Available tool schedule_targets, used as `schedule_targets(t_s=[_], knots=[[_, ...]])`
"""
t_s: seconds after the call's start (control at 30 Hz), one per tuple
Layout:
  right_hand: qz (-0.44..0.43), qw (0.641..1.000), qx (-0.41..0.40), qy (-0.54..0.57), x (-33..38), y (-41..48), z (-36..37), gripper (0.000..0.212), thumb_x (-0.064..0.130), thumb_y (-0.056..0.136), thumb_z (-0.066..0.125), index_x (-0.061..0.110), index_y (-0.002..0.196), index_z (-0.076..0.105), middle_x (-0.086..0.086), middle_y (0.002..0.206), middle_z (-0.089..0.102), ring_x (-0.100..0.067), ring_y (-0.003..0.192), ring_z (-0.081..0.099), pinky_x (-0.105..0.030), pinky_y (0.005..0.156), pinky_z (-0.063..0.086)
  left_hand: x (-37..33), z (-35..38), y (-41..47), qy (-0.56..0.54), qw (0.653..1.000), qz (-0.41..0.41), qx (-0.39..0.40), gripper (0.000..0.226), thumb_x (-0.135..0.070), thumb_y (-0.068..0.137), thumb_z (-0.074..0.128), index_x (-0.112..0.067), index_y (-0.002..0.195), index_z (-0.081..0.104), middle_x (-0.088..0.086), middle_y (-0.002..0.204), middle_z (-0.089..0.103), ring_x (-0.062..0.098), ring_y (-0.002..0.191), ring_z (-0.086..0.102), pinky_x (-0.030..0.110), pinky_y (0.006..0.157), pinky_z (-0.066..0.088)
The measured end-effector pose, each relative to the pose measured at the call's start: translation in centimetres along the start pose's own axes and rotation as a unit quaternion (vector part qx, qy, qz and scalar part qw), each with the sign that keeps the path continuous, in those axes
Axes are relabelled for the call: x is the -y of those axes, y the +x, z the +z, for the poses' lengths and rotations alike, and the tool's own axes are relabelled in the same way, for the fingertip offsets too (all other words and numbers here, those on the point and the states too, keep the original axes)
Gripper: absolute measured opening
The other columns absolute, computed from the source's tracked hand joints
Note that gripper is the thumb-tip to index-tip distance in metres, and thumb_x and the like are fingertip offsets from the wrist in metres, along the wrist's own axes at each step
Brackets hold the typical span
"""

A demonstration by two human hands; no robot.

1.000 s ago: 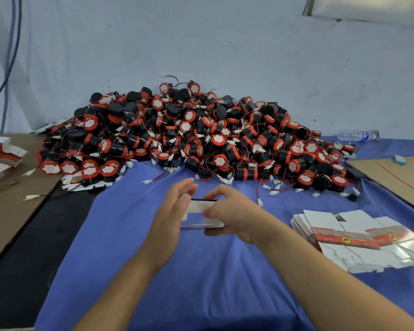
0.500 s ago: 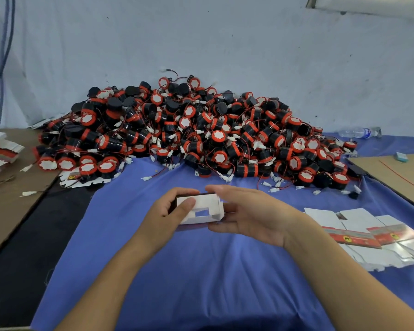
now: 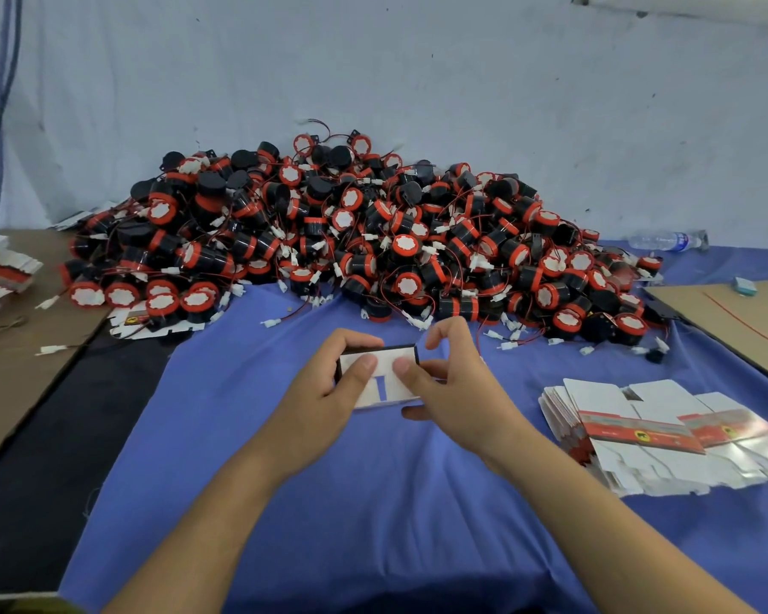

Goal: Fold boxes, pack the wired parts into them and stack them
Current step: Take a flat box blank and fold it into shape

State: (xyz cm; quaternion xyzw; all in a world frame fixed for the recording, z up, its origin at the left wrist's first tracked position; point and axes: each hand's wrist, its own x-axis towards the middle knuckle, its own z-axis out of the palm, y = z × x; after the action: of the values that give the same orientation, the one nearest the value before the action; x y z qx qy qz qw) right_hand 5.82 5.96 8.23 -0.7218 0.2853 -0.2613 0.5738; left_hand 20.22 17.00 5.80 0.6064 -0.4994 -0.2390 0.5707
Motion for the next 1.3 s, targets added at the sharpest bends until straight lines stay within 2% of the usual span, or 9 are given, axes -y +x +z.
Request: schedule_targets(t_s=[0.13,0.3,0.37,0.47,0.57,0.67,0.87,1.13,1.3], knots=[[-0.063,0.996,0.036,-0.048,-0.4,-0.9,0.0,0.026,0.042,0.101,0.051,0.019,0.091,0.055,0.003,0.084,0.063,-0.016,0.081,0.057,-0.048,0.085,0.059,-0.1,-0.1,0.3,0.002,0.999,-0.009,-0.033,0.015,-0.032,0.104,0.05,-0.036,0.113,0.062,-0.017,0.104,0.068,0.004,0.094,0.065,0.015,0.075,0.052],[-0.061,0.99,0.129,-0.01,-0.5,-2.4,-0.7,0.064,0.073,0.091,0.041,0.022,0.121,0.066,-0.02,0.108,0.062,-0.034,0.102,0.06,-0.047,0.101,0.053,-0.3,-0.4,0.2,0.01,0.999,-0.01,-0.035,0.015,-0.035,0.104,0.051,-0.041,0.11,0.063,-0.015,0.105,0.069,0.006,0.093,0.067,0.019,0.078,0.054],[-0.068,0.988,0.134,-0.022,-0.4,-2.7,-0.7,0.056,0.06,0.092,0.048,0.018,0.126,0.063,-0.022,0.113,0.063,-0.036,0.105,0.061,-0.051,0.1,0.052,-0.6,-0.4,0.2,0.012,0.999,-0.008,-0.035,0.014,-0.039,0.104,0.051,-0.041,0.111,0.063,-0.012,0.103,0.069,0.01,0.092,0.067,0.024,0.077,0.055],[-0.099,0.994,0.055,-0.01,-0.5,-2.7,0.0,0.029,0.031,0.094,0.066,0.022,0.119,0.053,0.005,0.109,0.066,-0.013,0.095,0.065,-0.049,0.089,0.057,-1.1,0.0,0.1,-0.007,1.0,-0.006,-0.027,0.016,-0.04,0.102,0.053,-0.036,0.114,0.063,-0.01,0.106,0.07,0.013,0.097,0.068,0.032,0.083,0.059],[-0.024,0.985,0.023,0.169,-0.6,-2.6,0.4,0.056,0.016,0.087,0.077,0.038,0.128,0.047,-0.009,0.123,0.061,-0.023,0.102,0.07,-0.043,0.083,0.061,-1.9,0.5,-0.2,-0.006,0.999,0.023,-0.034,0.022,-0.039,0.104,0.045,-0.032,0.114,0.063,-0.015,0.111,0.067,0.008,0.101,0.065,0.023,0.082,0.055],[-0.002,0.98,-0.007,0.2,-0.2,-2.5,0.8,0.046,0.0,0.088,0.072,0.028,0.123,0.061,-0.007,0.118,0.063,-0.022,0.098,0.072,-0.04,0.082,0.062,-2.5,1.2,-0.8,-0.062,0.997,0.038,-0.009,0.033,-0.037,0.108,0.035,-0.023,0.117,0.064,-0.007,0.117,0.067,0.013,0.107,0.066,0.025,0.085,0.056],[0.01,0.977,-0.038,0.209,1.2,-2.5,1.5,0.044,-0.01,0.084,0.066,0.022,0.113,0.065,-0.008,0.11,0.068,-0.031,0.1,0.071,-0.05,0.087,0.06,-2.8,2.1,-0.9,-0.069,0.995,0.065,-0.032,0.04,-0.006,0.088,0.042,-0.028,0.116,0.062,-0.008,0.118,0.065,0.013,0.113,0.064,0.021,0.085,0.054],[0.002,0.975,-0.061,0.213,1.5,-2.3,2.4,0.056,-0.019,0.078,0.057,0.025,0.11,0.066,-0.015,0.104,0.073,-0.032,0.094,0.074,-0.052,0.085,0.061,-2.8,3.3,-0.7,-0.049,0.985,0.12,-0.113,0.048,0.01,0.08,0.045,-0.022,0.11,0.065,-0.006,0.11,0.069,0.019,0.11,0.067,0.044,0.084,0.061],[0.025,0.96,-0.086,0.267,1.1,-2.4,2.9,0.058,-0.02,0.075,0.059,0.029,0.104,0.07,-0.015,0.11,0.07,-0.03,0.094,0.074,-0.042,0.078,0.063,-2.8,3.7,-0.8,-0.037,0.977,0.139,-0.157,0.051,0.016,0.075,0.046,-0.02,0.105,0.066,-0.009,0.103,0.07,0.014,0.105,0.068,0.033,0.082,0.061]])
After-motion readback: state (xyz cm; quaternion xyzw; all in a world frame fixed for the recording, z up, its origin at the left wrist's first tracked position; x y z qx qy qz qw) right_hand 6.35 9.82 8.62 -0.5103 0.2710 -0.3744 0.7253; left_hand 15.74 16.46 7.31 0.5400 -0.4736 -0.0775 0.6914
